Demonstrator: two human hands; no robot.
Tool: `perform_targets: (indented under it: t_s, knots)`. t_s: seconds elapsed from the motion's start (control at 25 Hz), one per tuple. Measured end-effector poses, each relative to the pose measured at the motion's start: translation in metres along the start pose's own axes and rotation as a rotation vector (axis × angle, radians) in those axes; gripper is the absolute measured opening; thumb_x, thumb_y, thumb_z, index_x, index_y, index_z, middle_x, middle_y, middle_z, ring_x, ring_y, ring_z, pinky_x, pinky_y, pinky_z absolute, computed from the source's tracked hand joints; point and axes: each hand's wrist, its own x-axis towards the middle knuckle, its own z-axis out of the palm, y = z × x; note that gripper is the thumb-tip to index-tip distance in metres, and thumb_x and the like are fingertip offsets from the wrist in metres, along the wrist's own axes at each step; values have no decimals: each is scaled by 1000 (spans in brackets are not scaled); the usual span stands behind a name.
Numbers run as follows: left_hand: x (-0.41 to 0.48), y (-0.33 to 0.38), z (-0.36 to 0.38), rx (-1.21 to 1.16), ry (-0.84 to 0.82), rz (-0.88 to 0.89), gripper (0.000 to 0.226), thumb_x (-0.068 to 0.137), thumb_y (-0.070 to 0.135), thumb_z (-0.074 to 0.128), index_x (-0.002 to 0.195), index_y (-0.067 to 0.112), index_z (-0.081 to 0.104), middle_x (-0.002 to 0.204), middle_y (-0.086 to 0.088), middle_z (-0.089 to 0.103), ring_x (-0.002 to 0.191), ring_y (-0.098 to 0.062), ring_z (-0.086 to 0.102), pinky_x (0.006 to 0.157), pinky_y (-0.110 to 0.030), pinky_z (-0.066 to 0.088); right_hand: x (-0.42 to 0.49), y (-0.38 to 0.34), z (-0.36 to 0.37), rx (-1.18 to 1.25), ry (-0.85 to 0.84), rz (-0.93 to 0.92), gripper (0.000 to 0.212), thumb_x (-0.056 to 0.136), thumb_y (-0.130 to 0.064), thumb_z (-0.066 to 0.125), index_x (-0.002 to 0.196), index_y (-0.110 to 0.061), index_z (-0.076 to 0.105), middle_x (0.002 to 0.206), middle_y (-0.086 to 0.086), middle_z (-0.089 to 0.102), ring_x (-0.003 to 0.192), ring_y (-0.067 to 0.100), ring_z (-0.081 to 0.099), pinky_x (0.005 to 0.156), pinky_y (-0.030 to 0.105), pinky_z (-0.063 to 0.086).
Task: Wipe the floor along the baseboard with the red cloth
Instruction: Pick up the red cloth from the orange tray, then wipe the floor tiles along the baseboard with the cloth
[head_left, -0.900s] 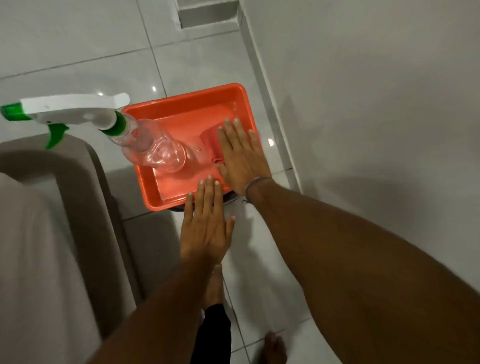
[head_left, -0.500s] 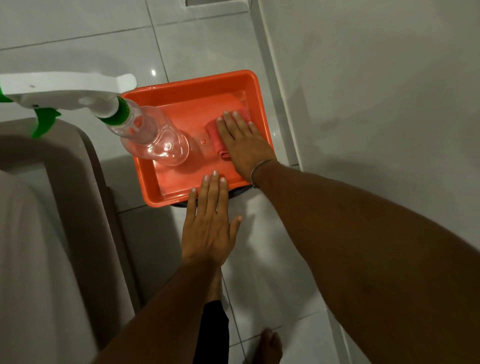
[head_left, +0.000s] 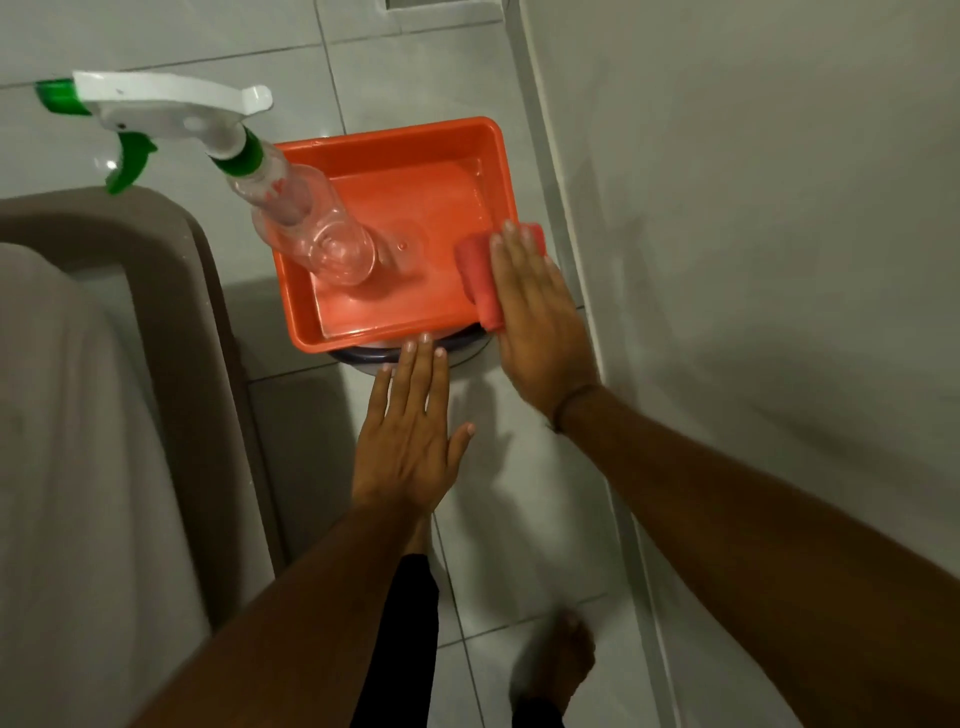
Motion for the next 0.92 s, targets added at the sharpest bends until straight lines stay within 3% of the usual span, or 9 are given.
perform_targets:
  t_s: [0.12,0.28,0.44,0.6,0.8,0.92]
  knots:
    - [-46,24,15,3,-15,8,87,110,60,30,173,3,15,183,-20,10,171,-33,10,139,-53,11,-112,3,-4,32,0,147,63,104,-18,41,162,-5,20,170,18,22,159,32,15,130,51,19]
    - [-107,67,65,23,-81,-18,87,110,64,22,172,3,15,183,-19,9,170,-35,10,138,-53,14,-242,22,32,-18,-236,226,88,95,-20,67,164,-10,13,172,13,15,159,33,13,128,48,13]
    - [-147,106,129,5,-146,-44,87,108,63,21,172,4,15,182,-20,11,169,-37,12,137,-58,24,-319,53,88,-77,-447,185,94,98,-21,65,165,-12,1,173,9,-3,160,30,0,128,44,-1]
    - [-131,122,218,-66,-144,-16,88,107,65,17,171,5,10,182,-19,7,169,-36,6,138,-57,18,-321,108,165,-181,-448,59,88,100,-18,61,165,-10,3,174,14,2,160,33,2,125,45,-8]
    - [-70,122,325,-107,-112,-53,91,106,68,14,173,7,-1,181,-14,-14,169,-30,-12,139,-50,-4,-244,183,250,-263,-278,74,81,101,-19,58,164,-7,8,173,17,10,160,35,6,131,51,9]
    - [-55,117,385,-128,-129,-77,94,105,69,14,174,8,-3,184,-15,-11,169,-29,-15,138,-50,-6,-221,221,287,-370,-226,115,82,102,-26,58,164,-6,8,173,17,11,160,37,6,131,53,8]
